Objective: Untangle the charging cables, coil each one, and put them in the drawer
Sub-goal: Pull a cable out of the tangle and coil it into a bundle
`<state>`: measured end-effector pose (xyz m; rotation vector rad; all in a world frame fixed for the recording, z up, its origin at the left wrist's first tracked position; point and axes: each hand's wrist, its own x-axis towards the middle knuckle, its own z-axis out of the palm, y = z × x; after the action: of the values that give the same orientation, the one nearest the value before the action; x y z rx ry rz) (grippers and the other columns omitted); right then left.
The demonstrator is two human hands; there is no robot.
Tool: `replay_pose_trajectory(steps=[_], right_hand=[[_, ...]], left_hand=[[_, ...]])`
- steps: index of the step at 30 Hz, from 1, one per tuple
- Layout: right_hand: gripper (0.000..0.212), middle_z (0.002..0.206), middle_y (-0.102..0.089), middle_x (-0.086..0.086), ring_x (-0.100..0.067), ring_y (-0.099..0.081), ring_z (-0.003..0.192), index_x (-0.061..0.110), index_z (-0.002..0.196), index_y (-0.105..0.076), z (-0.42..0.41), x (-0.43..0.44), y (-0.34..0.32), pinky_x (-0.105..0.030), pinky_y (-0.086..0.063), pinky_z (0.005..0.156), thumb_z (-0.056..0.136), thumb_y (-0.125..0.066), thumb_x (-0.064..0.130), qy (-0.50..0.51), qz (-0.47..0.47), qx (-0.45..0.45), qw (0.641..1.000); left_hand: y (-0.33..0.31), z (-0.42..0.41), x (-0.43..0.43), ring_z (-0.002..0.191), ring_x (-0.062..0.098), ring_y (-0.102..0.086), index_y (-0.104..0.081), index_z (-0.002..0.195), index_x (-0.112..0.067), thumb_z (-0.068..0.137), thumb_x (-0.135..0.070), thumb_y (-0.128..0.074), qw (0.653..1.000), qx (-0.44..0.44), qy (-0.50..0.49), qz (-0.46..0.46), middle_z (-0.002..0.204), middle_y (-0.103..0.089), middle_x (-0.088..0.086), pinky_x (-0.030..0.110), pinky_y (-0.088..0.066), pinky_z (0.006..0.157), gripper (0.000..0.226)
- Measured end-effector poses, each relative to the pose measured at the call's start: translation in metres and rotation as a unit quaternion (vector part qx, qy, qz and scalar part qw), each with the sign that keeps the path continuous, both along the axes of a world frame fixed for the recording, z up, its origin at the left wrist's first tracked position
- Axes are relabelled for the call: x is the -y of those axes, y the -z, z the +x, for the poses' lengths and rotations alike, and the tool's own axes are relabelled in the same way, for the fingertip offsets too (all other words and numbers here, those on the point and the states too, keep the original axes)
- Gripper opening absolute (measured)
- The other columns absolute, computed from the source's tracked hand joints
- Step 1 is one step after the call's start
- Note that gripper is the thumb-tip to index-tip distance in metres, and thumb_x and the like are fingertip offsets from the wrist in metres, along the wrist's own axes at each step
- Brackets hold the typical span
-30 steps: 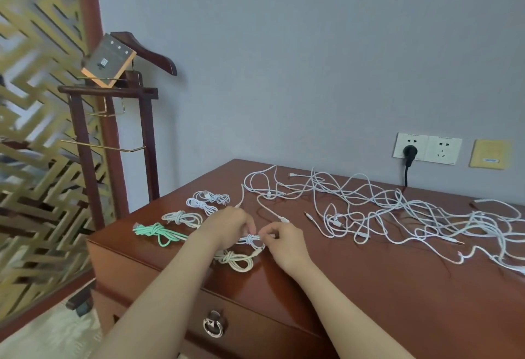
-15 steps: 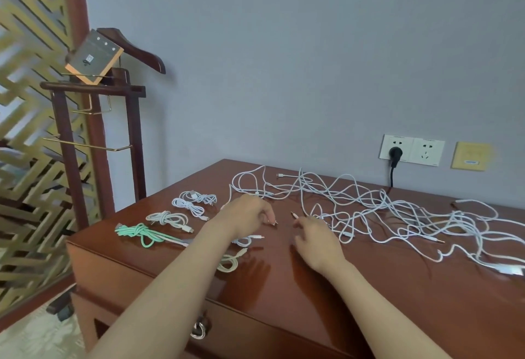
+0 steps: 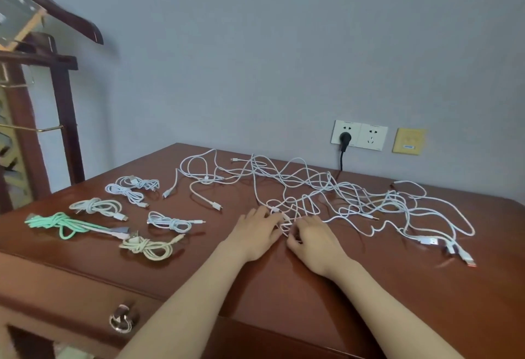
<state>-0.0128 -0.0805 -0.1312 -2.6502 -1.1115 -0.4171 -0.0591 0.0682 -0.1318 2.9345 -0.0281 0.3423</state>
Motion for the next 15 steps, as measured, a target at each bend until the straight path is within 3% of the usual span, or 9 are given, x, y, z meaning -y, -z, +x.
replay_pose_trajectory(steps=[4,8,11,13,15], right_hand=[[0.046,0.093,-0.049,0.001,-0.021,-0.044,0.096,0.020,0.087,-0.046,0.004,0.021,0.000,-0.026,-0.029,0.081,0.077,-0.014,0.052,-0.028,-0.037,0.013,0.999],[0.046,0.084,-0.038,0.008,-0.013,-0.033,0.083,0.021,0.076,-0.040,0.010,0.049,0.000,-0.023,-0.024,0.076,0.066,-0.009,0.054,-0.032,-0.044,0.025,0.998],[0.030,0.072,-0.033,0.009,-0.014,-0.032,0.075,0.023,0.059,-0.031,0.011,0.065,-0.001,-0.023,-0.022,0.071,0.069,-0.020,0.049,-0.055,-0.017,0.038,0.998],[0.026,0.070,-0.036,0.008,-0.016,-0.038,0.070,0.022,0.052,-0.031,0.011,0.071,0.001,-0.025,-0.030,0.065,0.070,-0.033,0.040,-0.078,0.037,0.054,0.995],[0.026,0.073,-0.045,0.008,-0.012,-0.045,0.071,0.014,0.049,-0.039,0.011,0.076,0.005,-0.024,-0.038,0.064,0.067,-0.041,0.033,-0.081,0.126,0.043,0.988]], left_hand=[[-0.002,0.012,0.018,0.121,0.029,-0.034,-0.044,0.128,-0.021,0.100,-0.031,-0.035,0.999,-0.033,0.011,-0.017,0.129,-0.035,0.009,0.035,-0.025,0.101,0.030],[-0.002,0.020,0.032,0.133,0.028,-0.020,-0.050,0.112,-0.019,0.099,-0.024,-0.036,1.000,-0.010,0.026,0.003,0.140,-0.027,0.010,0.037,-0.016,0.107,0.019],[-0.002,0.026,0.047,0.139,0.028,-0.011,-0.051,0.116,-0.017,0.100,-0.025,-0.035,0.996,0.036,0.018,0.078,0.149,-0.018,0.010,0.040,-0.008,0.111,0.024],[-0.002,0.031,0.056,0.136,0.030,-0.018,-0.052,0.118,-0.012,0.098,-0.026,-0.028,0.992,0.069,0.007,0.106,0.146,-0.023,0.012,0.041,-0.010,0.109,0.034],[0.000,0.037,0.063,0.114,0.035,-0.048,-0.061,0.098,-0.008,0.087,-0.026,-0.024,0.982,0.154,0.037,0.102,0.120,-0.050,0.015,0.034,-0.022,0.094,0.043]])
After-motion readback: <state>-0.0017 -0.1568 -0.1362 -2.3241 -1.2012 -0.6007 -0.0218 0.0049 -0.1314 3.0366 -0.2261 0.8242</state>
